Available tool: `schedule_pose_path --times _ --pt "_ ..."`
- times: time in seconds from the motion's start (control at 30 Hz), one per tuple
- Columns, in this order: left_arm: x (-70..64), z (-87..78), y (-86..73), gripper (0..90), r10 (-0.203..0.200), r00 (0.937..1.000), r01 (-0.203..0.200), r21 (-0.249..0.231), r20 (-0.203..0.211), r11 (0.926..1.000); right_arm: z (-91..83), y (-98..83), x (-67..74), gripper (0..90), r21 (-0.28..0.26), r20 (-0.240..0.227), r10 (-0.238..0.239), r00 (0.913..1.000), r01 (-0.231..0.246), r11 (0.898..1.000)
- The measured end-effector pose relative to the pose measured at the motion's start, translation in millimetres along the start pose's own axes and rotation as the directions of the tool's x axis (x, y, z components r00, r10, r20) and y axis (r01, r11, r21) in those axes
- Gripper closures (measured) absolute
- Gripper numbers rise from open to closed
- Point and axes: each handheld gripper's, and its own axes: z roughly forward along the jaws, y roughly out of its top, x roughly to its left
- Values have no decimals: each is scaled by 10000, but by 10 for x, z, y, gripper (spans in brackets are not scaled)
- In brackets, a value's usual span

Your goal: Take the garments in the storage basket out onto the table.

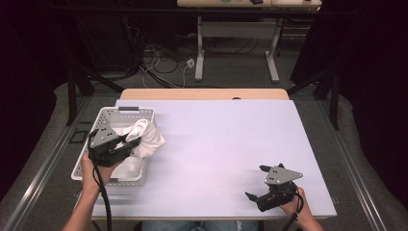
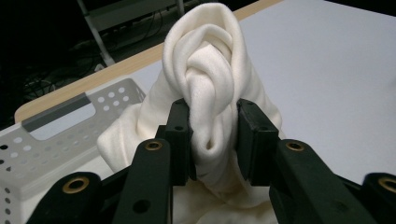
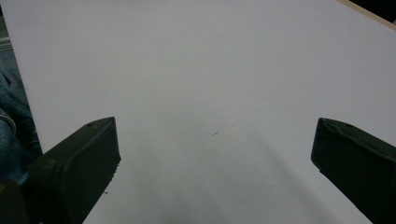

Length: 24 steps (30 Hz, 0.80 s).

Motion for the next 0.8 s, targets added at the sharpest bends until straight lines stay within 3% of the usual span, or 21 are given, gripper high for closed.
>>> schedule_pose_path --times 0.8 --pt "-249 306 185 684 655 9944 -644 -154 830 9978 -6 -1 -1 9 16 28 -27 10000 27 10000"
